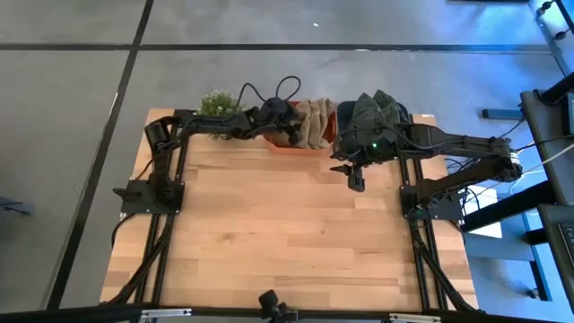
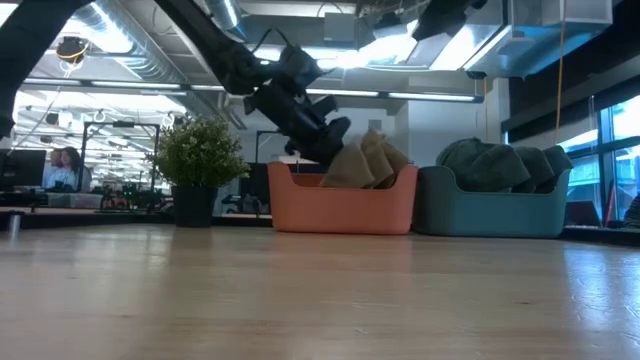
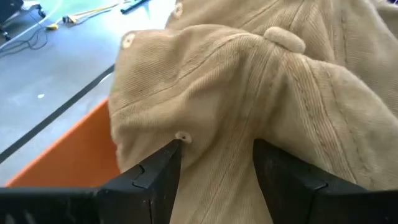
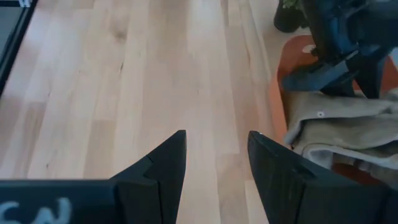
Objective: Pick & Place hat
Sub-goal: Adjust the brown cap in the orange bin, then return to Home Position
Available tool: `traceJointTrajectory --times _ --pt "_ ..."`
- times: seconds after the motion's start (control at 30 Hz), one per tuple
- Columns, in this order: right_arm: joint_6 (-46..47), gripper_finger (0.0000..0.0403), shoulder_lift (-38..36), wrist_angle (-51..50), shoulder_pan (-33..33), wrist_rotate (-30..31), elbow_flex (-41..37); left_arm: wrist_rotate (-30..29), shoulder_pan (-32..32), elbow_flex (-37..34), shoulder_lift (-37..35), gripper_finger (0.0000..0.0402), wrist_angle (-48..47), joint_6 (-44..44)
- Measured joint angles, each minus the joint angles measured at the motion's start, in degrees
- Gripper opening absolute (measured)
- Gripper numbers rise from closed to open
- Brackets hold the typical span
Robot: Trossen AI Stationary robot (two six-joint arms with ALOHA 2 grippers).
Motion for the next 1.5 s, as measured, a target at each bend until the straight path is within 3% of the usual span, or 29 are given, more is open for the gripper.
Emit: traceJointTrajectory --times 0.2,0.37,0.47,0.67,0.77,0.87,0.97,1.17,1.27,1.37,1.5 --pt "1.14 0.0172 -0.24 -0.08 1.83 -0.03 -0.02 -2.06 0.10 0.19 -0.69 0.0196 -3.86 0.12" --pt "1.37 0.0172 -2.24 -2.32 4.54 1.47 -0.69 -4.17 -1.02 0.19 -7.16 0.0196 -7.09 1.67" --pt "1.78 0.0172 -5.97 3.47 7.62 5.19 -6.56 -5.28 -2.80 -2.27 -12.58 0.0196 -7.83 1.99" --pt "2.95 0.0172 -17.53 23.75 11.79 5.37 -27.50 -3.95 -8.49 -19.75 -27.97 0.0196 3.92 0.65" --pt "2.98 0.0172 -23.23 30.76 12.02 4.29 -35.69 3.30 -11.81 -30.63 -35.57 0.0196 11.96 -0.95" --pt "2.78 0.0172 -28.76 37.54 12.15 -0.74 -43.29 10.91 -15.38 -40.33 -42.86 0.0196 18.49 -4.05" --pt "2.86 0.0172 -33.61 39.25 12.18 -4.01 -49.47 13.70 -19.46 -48.63 -49.33 0.0196 22.61 -7.24" --pt "6.74 0.0172 -38.23 40.97 12.15 -6.28 -57.99 13.06 -23.83 -58.77 -58.28 0.0196 23.89 -10.56" --pt "8.86 0.0172 -40.61 46.81 11.67 -5.40 -62.69 12.35 -23.74 -64.13 -61.97 0.0196 31.34 -13.34" --pt "8.61 0.0172 -43.37 54.76 11.68 -8.24 -66.67 13.46 -24.12 -70.13 -64.34 0.0196 40.70 -13.94" --pt "8.90 0.0172 -47.75 55.10 11.43 -8.70 -67.93 14.02 -24.37 -70.91 -66.74 0.0196 39.26 -13.52"
